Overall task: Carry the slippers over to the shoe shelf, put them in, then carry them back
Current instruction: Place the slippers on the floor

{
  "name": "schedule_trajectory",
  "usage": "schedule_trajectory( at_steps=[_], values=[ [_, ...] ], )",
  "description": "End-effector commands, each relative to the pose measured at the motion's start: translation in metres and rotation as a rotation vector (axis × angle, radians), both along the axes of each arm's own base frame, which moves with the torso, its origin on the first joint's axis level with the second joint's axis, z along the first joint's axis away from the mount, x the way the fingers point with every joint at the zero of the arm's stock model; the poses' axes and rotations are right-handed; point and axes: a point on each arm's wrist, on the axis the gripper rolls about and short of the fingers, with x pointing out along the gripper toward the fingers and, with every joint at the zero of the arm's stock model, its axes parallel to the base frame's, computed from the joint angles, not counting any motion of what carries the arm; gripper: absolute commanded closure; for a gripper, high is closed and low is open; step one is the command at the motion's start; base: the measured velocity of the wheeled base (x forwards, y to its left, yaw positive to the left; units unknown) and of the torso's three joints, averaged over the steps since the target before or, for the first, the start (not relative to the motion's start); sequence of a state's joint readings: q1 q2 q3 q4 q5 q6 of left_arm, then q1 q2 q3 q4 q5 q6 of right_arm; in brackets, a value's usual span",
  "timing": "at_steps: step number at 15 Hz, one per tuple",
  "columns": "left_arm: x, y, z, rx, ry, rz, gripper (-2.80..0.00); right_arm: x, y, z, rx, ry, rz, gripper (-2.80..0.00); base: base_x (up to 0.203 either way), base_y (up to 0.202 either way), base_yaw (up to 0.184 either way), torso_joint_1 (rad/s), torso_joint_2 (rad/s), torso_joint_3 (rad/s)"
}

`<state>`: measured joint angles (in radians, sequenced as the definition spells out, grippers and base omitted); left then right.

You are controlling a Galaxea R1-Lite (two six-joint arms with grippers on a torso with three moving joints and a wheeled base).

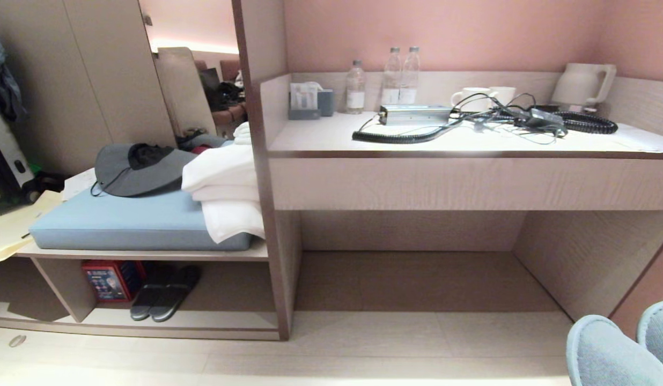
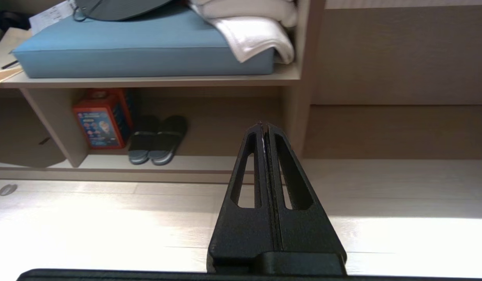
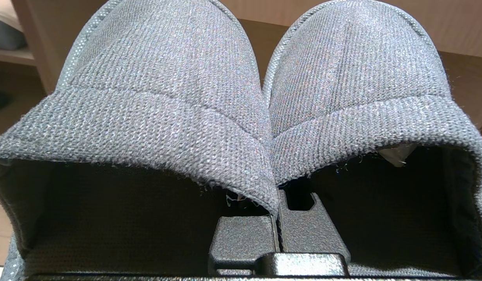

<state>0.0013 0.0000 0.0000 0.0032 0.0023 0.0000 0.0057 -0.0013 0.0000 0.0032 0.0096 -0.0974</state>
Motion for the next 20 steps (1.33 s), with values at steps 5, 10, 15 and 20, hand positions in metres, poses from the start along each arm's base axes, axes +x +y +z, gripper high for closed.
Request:
schedule_trajectory(
  at_steps=[5, 10, 15, 20],
  values=[
    [0.0, 0.0, 0.0, 0.0, 0.0, 0.001, 0.0, 0.0001, 0.0, 0.0, -0.001, 0.001, 0.002, 0.0, 0.0, -0.045, 0.001, 0.002, 0.0, 0.002],
    [0.0, 0.0, 0.0001, -0.001, -0.001, 0.0, 0.0, 0.0001, 0.0, 0.0, -0.001, 0.001, 0.002, 0.0, 0.0, 0.0, 0.0, 0.0, 0.0, 0.0],
    [0.0, 0.0, 0.0002, -0.002, -0.002, -0.001, 0.0, 0.0001, 0.0, 0.0, -0.001, 0.001, 0.0, 0.0, 0.0, 0.0, 0.0, 0.0, 0.0, -0.15],
    [0.0, 0.0, 0.0002, -0.003, -0.002, -0.001, 0.0, 0.0001, 0.0, 0.0, -0.001, 0.001, 0.002, 0.0, 0.0, 0.0, 0.0, 0.003, 0.0, -0.198]
  ],
)
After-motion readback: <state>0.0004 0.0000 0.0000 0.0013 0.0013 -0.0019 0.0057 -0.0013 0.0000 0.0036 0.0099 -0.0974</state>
